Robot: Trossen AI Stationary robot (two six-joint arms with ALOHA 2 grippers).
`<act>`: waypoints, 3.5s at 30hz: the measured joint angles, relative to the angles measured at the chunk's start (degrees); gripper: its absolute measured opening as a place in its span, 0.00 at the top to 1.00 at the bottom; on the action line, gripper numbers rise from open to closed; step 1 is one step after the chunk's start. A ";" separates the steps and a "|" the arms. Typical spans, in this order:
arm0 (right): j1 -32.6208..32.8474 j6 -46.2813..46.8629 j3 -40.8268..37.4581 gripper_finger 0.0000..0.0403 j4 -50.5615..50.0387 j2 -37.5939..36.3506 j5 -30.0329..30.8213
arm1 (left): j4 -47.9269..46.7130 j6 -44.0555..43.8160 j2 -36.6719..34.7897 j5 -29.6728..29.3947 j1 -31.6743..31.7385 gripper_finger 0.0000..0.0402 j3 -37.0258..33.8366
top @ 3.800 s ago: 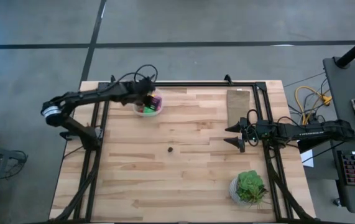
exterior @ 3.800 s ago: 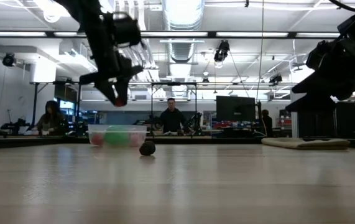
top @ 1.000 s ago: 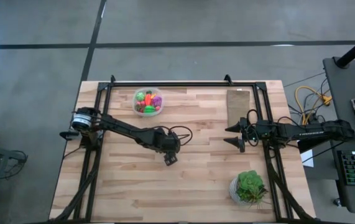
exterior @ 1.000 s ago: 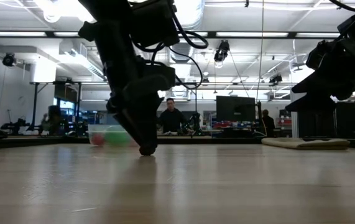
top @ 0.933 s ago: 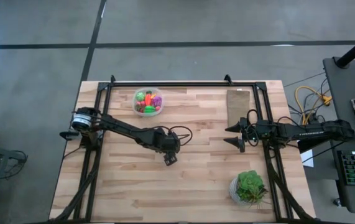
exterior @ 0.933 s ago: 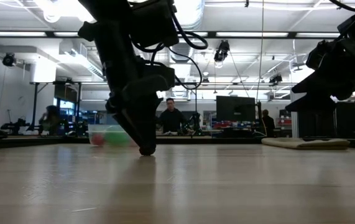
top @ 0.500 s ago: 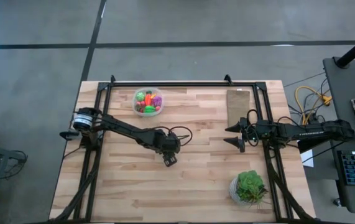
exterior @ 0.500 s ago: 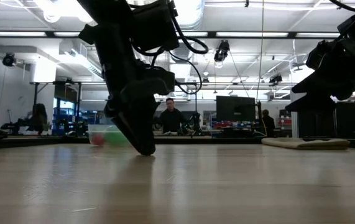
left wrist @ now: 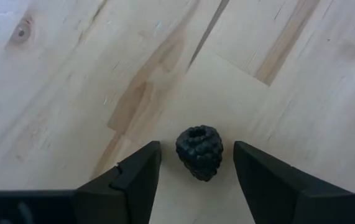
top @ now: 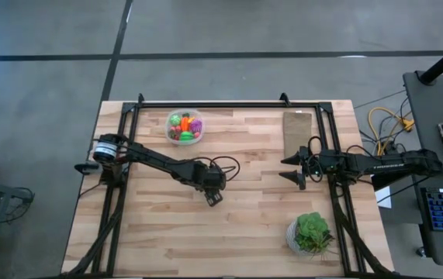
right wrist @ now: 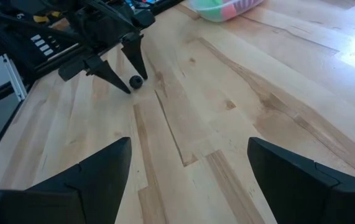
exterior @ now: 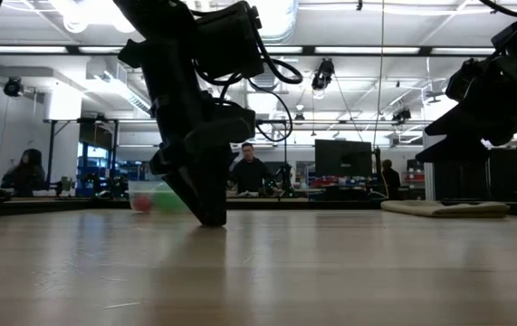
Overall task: Pick and placing Produce into tupperware
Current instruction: Put the blackberry into the transparent bin, then return to Home Position
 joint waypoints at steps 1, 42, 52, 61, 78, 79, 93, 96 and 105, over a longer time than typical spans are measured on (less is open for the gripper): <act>0.00 0.00 0.00 0.22 0.00 0.00 0.00 | -0.06 0.15 0.00 0.00 0.00 0.53 0.00; 0.01 0.00 0.00 0.22 -0.02 -0.01 -0.02 | -13.10 -5.60 -22.28 -0.90 34.22 0.81 -0.27; -0.01 0.00 0.00 0.22 -0.02 0.00 0.00 | -16.82 3.05 -17.00 4.53 39.74 0.72 -0.23; 0.01 0.00 0.00 0.22 0.00 0.00 0.00 | -14.38 3.03 -16.31 0.67 40.26 0.52 -0.11; 0.01 0.00 0.00 0.22 0.00 0.00 0.00 | 6.46 4.27 -44.32 7.30 22.44 0.48 -0.35; 0.01 0.00 0.00 0.22 0.00 0.00 0.00 | 7.31 5.26 -45.51 7.22 21.30 0.48 -0.37; 0.01 0.00 0.00 0.22 0.00 0.00 0.00 | 11.30 9.44 -52.14 11.87 14.93 0.48 -2.44; 0.01 0.00 0.00 0.22 0.00 0.00 0.00 | 22.36 17.71 -52.74 23.40 13.63 0.48 -5.50; 0.01 0.00 0.00 0.22 0.00 0.00 0.00 | 26.70 14.85 -59.17 26.54 14.01 0.48 -18.58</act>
